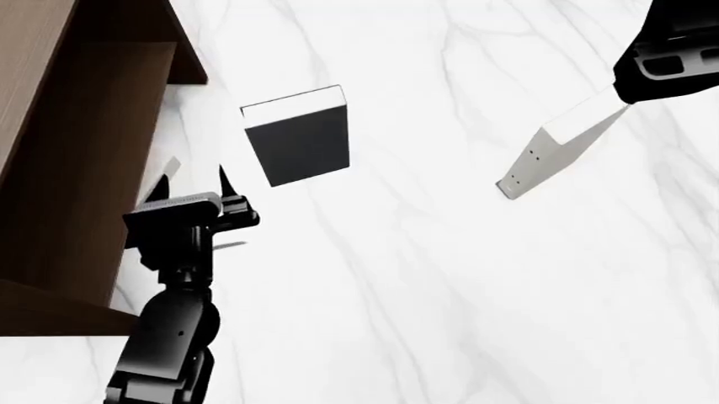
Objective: Pick up the book on the right and place it under the cabinet shelf.
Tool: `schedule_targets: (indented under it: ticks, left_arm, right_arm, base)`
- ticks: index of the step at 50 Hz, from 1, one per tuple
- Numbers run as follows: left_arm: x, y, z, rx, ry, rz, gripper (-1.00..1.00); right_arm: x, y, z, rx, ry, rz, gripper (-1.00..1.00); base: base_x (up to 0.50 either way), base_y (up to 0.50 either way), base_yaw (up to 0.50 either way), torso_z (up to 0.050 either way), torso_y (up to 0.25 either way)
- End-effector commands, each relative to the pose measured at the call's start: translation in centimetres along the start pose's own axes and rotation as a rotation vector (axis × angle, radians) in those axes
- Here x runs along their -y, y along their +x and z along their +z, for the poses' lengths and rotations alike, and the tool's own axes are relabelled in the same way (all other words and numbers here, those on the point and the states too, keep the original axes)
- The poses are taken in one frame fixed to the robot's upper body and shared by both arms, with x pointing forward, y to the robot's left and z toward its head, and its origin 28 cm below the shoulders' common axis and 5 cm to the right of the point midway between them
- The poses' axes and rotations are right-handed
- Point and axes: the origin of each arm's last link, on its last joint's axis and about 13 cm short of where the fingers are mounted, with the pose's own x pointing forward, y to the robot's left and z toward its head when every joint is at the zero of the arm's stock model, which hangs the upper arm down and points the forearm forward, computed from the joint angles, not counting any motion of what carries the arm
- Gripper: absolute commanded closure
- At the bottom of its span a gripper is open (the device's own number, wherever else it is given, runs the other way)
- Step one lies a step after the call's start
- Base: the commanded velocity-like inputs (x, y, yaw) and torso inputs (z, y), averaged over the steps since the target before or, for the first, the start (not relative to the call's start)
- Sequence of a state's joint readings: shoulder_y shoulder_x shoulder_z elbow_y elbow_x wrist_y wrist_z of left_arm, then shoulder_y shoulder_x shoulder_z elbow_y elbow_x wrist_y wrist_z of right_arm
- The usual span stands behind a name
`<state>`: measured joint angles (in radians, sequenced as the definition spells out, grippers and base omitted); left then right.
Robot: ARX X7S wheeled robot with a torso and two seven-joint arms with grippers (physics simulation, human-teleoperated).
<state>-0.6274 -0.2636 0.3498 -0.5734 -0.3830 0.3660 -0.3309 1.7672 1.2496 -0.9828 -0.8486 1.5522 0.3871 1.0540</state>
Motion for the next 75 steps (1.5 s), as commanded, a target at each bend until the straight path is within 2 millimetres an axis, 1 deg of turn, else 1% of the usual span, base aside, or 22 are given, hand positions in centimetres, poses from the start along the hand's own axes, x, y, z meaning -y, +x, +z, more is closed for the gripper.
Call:
schedule_targets:
  ticks: [1,11,27,40,48,66,75]
  left_arm:
    - [-1.6,-2.6,-2.6,-0.224,-0.128,0.12,-1.0]
    - [-1.4,-3.0,-3.4,-0.249,-0.161,0.113,-1.0]
    - [-0.8,-4.1,-3.9,-0.269,-0.193,0.094,-1.0]
    - [-0.4,-5.1,-3.7,-0.277,-0.214,0.065,-1.0]
    - [-0.2,-5.3,-3.6,-0.285,-0.226,0.056,-1.0]
    - [1.1,-5.9,-3.5,-0.317,-0.263,-0.033,-1.0]
    - [1.6,-6.4,-3.1,-0.32,-0.271,-0.063,-1.0]
  right_arm:
    - [0.0,-0.1,0.1,0.003,0.002,0.001,-1.0]
    - [-0.1,0.0,0.1,0.006,0.002,0.003,-1.0]
    - [-0.2,0.1,0.2,0.009,0.002,0.011,-1.0]
    - [-0.3,0.1,0.2,0.01,0.004,0.015,-1.0]
    - [-0.3,0.1,0.4,0.014,0.003,0.017,-1.0]
    - [-0.4,0.3,0.6,0.018,-0.002,0.025,-1.0]
    - [-0.5,0.4,0.6,0.021,-0.001,0.03,-1.0]
  base:
    - [0.0,0.0,0.0,0.0,0.0]
    - [0.0,0.0,0.0,-0.001,-0.007]
    - [0.0,0.0,0.0,-0.001,-0.008]
    - [0.0,0.0,0.0,-0.002,-0.008]
    - [0.0,0.0,0.0,-0.001,-0.007]
    - [0.0,0.0,0.0,-0.001,-0.008]
    - [0.0,0.0,0.0,-0.002,-0.009]
